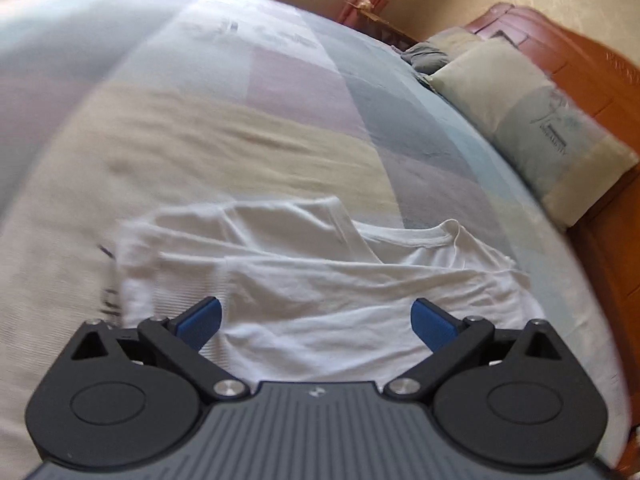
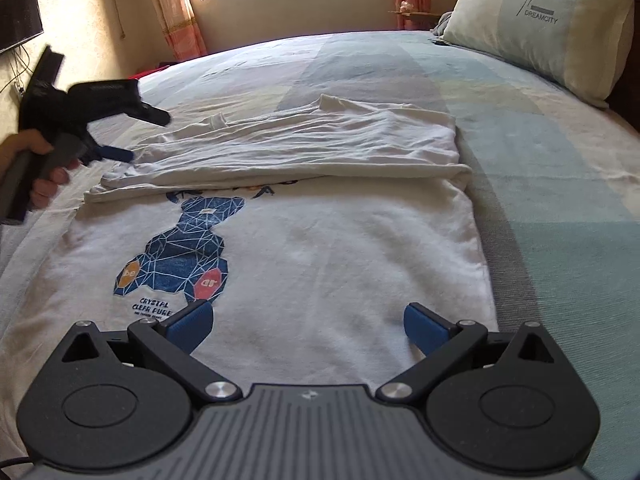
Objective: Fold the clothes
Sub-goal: 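Position the left and right grippers at the two hem corners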
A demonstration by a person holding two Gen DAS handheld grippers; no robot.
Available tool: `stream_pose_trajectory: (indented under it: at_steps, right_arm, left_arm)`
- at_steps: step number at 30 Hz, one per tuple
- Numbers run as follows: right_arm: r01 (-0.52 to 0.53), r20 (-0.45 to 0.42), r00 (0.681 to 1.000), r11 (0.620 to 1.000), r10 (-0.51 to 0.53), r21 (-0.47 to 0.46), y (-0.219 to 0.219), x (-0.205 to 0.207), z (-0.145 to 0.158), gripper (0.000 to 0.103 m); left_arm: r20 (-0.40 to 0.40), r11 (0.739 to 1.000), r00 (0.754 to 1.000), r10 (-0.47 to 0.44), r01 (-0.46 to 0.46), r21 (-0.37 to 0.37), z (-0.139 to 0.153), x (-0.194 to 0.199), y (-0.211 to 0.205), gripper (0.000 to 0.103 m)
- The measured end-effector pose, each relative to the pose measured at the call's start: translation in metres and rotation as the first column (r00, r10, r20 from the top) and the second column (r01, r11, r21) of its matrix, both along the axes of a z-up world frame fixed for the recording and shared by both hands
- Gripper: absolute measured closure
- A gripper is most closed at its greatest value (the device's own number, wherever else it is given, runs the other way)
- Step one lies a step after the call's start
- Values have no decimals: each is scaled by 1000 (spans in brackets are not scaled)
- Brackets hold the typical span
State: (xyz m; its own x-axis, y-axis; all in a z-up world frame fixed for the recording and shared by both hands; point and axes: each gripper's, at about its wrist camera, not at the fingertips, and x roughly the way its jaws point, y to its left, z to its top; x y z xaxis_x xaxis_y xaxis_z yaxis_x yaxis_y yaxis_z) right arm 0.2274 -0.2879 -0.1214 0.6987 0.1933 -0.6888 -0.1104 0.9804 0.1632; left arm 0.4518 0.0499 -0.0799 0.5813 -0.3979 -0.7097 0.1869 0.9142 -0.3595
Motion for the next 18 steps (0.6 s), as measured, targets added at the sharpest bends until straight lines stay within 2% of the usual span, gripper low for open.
stream_pose_trajectory:
  at_steps: [4,7,9,11,12,14,18]
  right_arm:
    - [-9,5,1000,1000,9,25,0,-3,4,0]
    - [-7,2,1000,1000,6,21,1,-2,4,0]
    - [0,-3,1000,1000,0,14,1,0,3,0]
    - [7,-8,1000,1000,-7,8,1,1,2,0]
    - [8,-12,1000,1000,-8,15,0,2,1,0]
    - [5,-23,1000,999,-4,32,-1,3,0,0]
    - [-9,-20,1000,999,10,37,1,2,2,0]
  left_arm:
    - [44,992,997,-57,52,111,8,-16,-29,2]
    - [34,977,996,-85,76,199,-7,-21,-48,2]
    - [-37,981,999,-31,38,190,-21,-17,-44,3]
    - [-66,994,997,35,-28,103,-24,-16,-30,4]
    - [-65,996,997,50,-45,78,-18,-19,-25,4]
    - [-45,996,998,51,-48,77,1,-30,-21,4]
    - [40,991,999,4,-9,132,46,-73,-21,4]
